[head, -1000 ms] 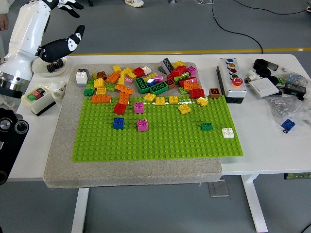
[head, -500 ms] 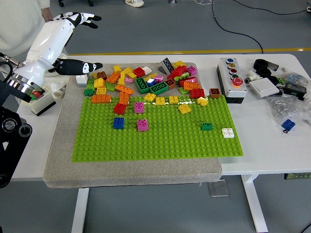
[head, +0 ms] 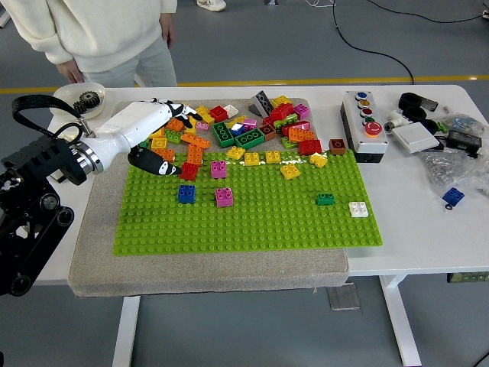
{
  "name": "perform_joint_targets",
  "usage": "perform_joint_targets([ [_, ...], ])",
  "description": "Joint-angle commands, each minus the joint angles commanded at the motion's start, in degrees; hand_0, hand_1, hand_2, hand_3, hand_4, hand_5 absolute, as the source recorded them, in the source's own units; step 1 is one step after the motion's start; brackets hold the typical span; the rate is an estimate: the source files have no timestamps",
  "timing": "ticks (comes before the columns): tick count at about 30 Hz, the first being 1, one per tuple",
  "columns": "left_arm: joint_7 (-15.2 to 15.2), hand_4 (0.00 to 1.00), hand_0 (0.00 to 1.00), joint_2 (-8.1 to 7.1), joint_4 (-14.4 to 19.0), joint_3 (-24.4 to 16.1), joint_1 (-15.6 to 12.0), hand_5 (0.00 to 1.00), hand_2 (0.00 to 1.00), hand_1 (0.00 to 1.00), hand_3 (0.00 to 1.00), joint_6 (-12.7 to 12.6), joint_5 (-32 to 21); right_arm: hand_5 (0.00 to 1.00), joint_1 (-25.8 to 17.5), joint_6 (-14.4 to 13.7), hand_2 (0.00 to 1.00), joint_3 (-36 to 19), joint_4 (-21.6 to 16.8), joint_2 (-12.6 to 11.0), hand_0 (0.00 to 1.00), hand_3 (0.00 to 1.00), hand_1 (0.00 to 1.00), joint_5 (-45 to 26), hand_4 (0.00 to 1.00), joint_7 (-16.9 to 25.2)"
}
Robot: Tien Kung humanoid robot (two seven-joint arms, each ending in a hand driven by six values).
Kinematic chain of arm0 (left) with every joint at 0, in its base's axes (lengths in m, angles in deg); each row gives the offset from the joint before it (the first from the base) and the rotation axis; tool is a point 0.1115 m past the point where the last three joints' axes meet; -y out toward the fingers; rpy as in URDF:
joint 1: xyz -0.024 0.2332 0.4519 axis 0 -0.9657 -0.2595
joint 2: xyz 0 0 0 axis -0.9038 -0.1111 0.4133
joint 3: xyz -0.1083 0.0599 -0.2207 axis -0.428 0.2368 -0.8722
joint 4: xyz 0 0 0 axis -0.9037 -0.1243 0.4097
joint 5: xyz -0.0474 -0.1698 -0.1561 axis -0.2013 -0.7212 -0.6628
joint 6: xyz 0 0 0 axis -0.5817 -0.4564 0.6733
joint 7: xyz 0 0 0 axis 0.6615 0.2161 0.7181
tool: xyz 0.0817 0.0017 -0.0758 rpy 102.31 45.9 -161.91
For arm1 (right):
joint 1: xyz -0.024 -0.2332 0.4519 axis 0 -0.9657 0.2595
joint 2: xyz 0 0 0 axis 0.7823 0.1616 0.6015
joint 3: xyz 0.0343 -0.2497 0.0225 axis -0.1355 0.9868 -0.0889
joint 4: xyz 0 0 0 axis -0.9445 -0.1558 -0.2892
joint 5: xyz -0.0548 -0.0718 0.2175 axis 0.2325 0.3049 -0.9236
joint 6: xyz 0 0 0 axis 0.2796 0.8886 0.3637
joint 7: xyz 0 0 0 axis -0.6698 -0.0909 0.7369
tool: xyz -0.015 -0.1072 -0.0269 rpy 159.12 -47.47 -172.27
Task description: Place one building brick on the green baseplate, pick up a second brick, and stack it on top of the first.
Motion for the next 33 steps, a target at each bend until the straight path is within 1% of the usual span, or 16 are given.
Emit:
perform_joint_targets([
  [2, -0.1, 0.998, 0.864, -0.16, -1.2, 1.0, 1.1, 0.074, 0.678, 0.736, 0.742, 2.6, 0.9, 0.405, 0.0, 0.0, 0.712, 0.0, 0.0, -0.1, 0.740, 0.593, 0.646, 0.0, 0.822, 0.0],
  [3, -0.1, 0.998, 0.864, -0.16, -1.4, 1.2, 1.2, 0.074, 0.678, 0.736, 0.742, 3.1, 1.0, 0.405, 0.0, 0.0, 0.712, 0.0, 0.0, -0.1, 0.740, 0.593, 0.646, 0.0, 0.822, 0.0],
  [4, -0.4, 0.998, 0.819, -0.04, -1.7, 1.4, 1.5, 0.073, 0.620, 0.709, 0.714, 4.1, 1.6, 0.404, 0.1, 0.0, 0.711, 0.0, 0.0, -0.1, 0.740, 0.593, 0.646, 0.0, 0.823, 0.0],
  [7, -1.1, 0.998, 0.819, 0.46, -2.8, 1.9, 2.0, 0.073, 0.620, 0.709, 0.714, 7.7, 3.0, 0.404, 0.1, 0.0, 0.711, 0.0, 0.0, -0.1, 0.740, 0.593, 0.646, 0.0, 0.823, 0.0],
  [11, -2.0, 0.998, 0.802, 1.54, -4.4, 1.9, 2.8, 0.074, 0.604, 0.700, 0.708, 10.7, 4.9, 0.404, 0.1, 0.0, 0.712, 0.0, 0.0, -0.2, 0.740, 0.592, 0.645, 0.1, 0.823, 0.0],
  [12, -2.0, 0.998, 0.802, 1.61, -4.5, 1.9, 2.8, 0.074, 0.604, 0.700, 0.708, 10.8, 4.9, 0.404, 0.1, 0.0, 0.712, 0.0, 0.0, -0.2, 0.740, 0.592, 0.645, 0.1, 0.823, -0.1],
  [14, -2.9, 0.998, 0.802, 2.61, -5.3, 1.3, 3.4, 0.074, 0.604, 0.700, 0.708, 12.6, 4.9, 0.404, 0.2, 0.1, 0.712, 0.0, 0.0, -0.2, 0.740, 0.592, 0.645, 0.1, 0.823, -0.1],
  [17, -3.5, 0.998, 0.791, 3.47, -6.1, 0.6, 3.9, 0.080, 0.595, 0.695, 0.691, 13.8, 4.9, 0.404, 0.2, 0.1, 0.712, 0.0, 0.0, -0.2, 0.740, 0.593, 0.646, 0.1, 0.823, -0.1],
  [20, -4.5, 0.998, 0.791, 4.89, -7.3, -0.5, 4.3, 0.080, 0.595, 0.695, 0.691, 14.4, 4.9, 0.404, 0.2, 0.1, 0.712, 0.0, 0.0, -0.2, 0.740, 0.593, 0.646, 0.1, 0.823, -0.1],
  [22, -4.8, 0.998, 0.788, 5.40, -7.7, -0.9, 4.4, 0.077, 0.593, 0.690, 0.684, 14.4, 4.9, 0.404, 0.2, 0.1, 0.712, 0.0, 0.0, -0.2, 0.740, 0.594, 0.646, 0.1, 0.823, -0.1],
  [24, -5.4, 0.998, 0.788, 6.52, -8.3, -1.9, 4.3, 0.077, 0.593, 0.690, 0.684, 14.4, 4.9, 0.404, 0.2, 0.1, 0.712, 0.1, 0.0, -0.2, 0.740, 0.594, 0.646, 0.2, 0.823, 0.0],
  [26, -5.7, 0.998, 0.788, 6.90, -8.5, -2.1, 4.3, 0.077, 0.593, 0.690, 0.684, 14.3, 4.9, 0.404, 0.2, 0.1, 0.712, 0.1, 0.0, -0.2, 0.740, 0.594, 0.646, 0.2, 0.823, 0.0],
  [27, -5.8, 0.998, 0.788, 7.38, -8.7, -2.5, 4.0, 0.077, 0.593, 0.690, 0.684, 14.2, 4.9, 0.404, 0.2, 0.1, 0.712, 0.1, 0.0, -0.2, 0.740, 0.594, 0.646, 0.1, 0.823, 0.0],
  [28, -5.9, 0.998, 0.778, 7.87, -8.9, -2.9, 3.8, 0.079, 0.589, 0.686, 0.663, 14.0, 4.9, 0.404, 0.2, 0.1, 0.712, 0.1, 0.0, -0.2, 0.740, 0.594, 0.645, 0.2, 0.822, 0.0],
  [33, -6.3, 0.998, 0.778, 8.88, -9.6, -3.5, 3.1, 0.079, 0.589, 0.686, 0.663, 13.4, 4.9, 0.404, 0.1, 0.1, 0.712, 0.1, 0.0, -0.2, 0.740, 0.594, 0.645, 0.3, 0.822, 0.0],
])
